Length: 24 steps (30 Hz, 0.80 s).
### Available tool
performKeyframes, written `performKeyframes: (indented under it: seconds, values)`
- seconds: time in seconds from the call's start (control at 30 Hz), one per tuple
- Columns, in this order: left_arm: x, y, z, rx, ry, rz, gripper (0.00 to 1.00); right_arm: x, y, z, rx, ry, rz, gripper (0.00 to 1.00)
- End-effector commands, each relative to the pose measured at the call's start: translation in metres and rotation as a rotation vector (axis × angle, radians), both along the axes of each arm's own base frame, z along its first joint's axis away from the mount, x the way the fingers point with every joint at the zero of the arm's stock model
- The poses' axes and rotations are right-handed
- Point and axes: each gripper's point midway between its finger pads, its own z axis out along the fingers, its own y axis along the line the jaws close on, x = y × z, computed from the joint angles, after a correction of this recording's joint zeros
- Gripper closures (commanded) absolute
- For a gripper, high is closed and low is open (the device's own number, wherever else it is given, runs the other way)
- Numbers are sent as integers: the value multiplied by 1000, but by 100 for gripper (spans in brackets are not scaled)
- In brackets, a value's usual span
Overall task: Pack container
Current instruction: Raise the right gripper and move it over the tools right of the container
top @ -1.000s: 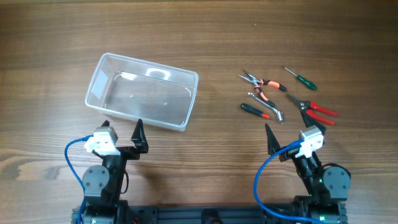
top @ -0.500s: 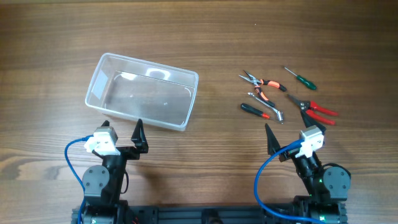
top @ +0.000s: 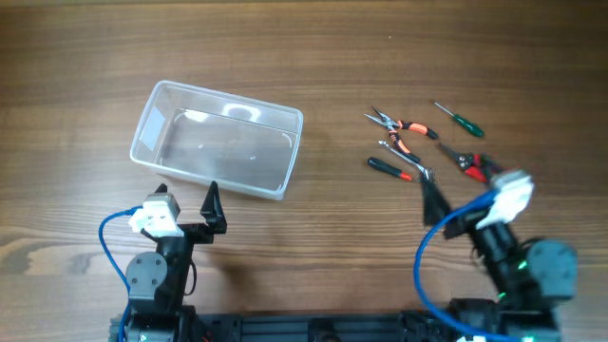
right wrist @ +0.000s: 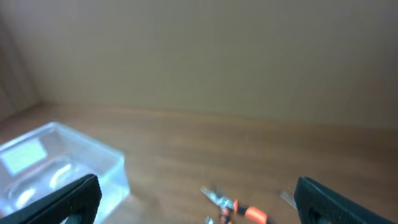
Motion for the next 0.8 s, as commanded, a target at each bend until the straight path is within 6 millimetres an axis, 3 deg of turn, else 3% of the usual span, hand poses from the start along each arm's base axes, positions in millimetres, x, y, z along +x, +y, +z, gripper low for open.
performKeyframes:
  seconds: [0.0,0.17,0.33,0.4,0.5,0.6,0.67,0.77]
  values:
    - [0,2,-2,-8,6,10,0,28,-10,57,-31,20,-49,1]
    - [0,2,-2,-8,6,10,0,72,-2,113,-61,103,-13,0]
    - [0,2,-2,-8,6,10,0,95,56,138,-16,159,250,0]
    - [0,2,-2,-8,6,10,0,103,70,132,55,212,321,0]
    - [0,2,-2,-8,6,10,0,125,73,118,197,310,298,0]
    - [0,2,-2,-8,6,10,0,147,83,83,278,452,223,1]
    - [0,2,-2,-8,6,10,0,158,104,44,281,573,136,1]
    - [0,2,-2,-8,6,10,0,158,143,4,224,667,82,1]
